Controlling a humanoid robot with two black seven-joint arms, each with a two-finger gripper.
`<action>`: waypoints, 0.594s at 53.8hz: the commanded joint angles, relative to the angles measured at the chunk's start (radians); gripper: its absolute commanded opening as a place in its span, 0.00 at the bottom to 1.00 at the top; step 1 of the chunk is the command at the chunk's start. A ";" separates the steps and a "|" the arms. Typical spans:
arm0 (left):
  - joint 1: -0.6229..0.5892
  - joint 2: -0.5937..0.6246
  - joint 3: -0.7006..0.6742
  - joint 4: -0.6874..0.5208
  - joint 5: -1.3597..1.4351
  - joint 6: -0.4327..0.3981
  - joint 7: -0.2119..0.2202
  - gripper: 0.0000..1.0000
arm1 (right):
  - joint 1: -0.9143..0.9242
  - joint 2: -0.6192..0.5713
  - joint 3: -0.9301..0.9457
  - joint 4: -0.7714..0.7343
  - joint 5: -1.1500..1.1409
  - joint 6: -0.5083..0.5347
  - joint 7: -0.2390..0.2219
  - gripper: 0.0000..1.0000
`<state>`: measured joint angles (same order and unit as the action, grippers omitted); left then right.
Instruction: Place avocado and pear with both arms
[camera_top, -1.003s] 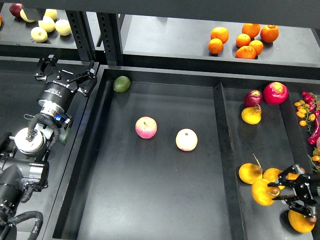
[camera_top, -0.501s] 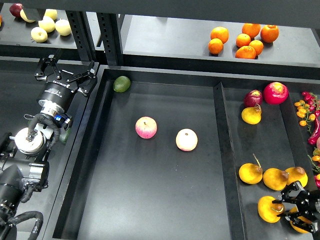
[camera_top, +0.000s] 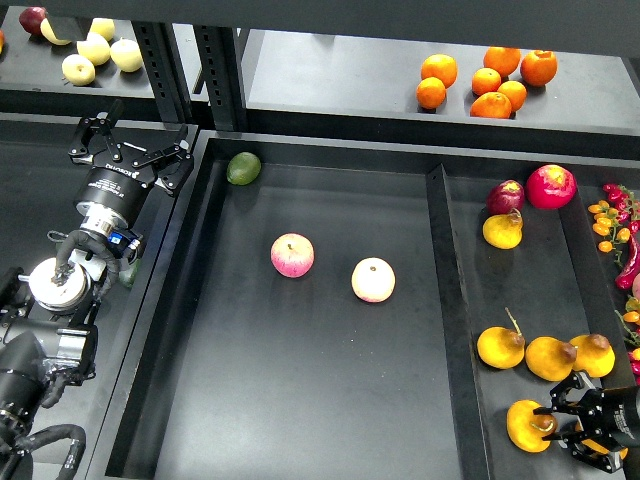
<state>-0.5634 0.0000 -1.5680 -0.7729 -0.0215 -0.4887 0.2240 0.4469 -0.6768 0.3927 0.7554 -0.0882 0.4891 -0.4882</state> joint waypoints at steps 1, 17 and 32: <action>0.000 0.000 0.002 0.000 0.000 0.000 0.000 1.00 | -0.007 0.002 0.002 -0.002 -0.001 0.000 0.000 0.17; 0.000 0.000 0.000 0.000 0.000 0.000 0.000 1.00 | -0.013 -0.001 0.002 0.005 -0.001 0.000 0.000 0.56; 0.000 0.000 0.000 0.001 0.000 0.000 0.000 1.00 | -0.013 -0.079 0.002 0.094 0.007 0.000 0.000 0.89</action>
<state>-0.5629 0.0000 -1.5677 -0.7729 -0.0215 -0.4887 0.2241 0.4331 -0.7123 0.3936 0.7989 -0.0895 0.4873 -0.4903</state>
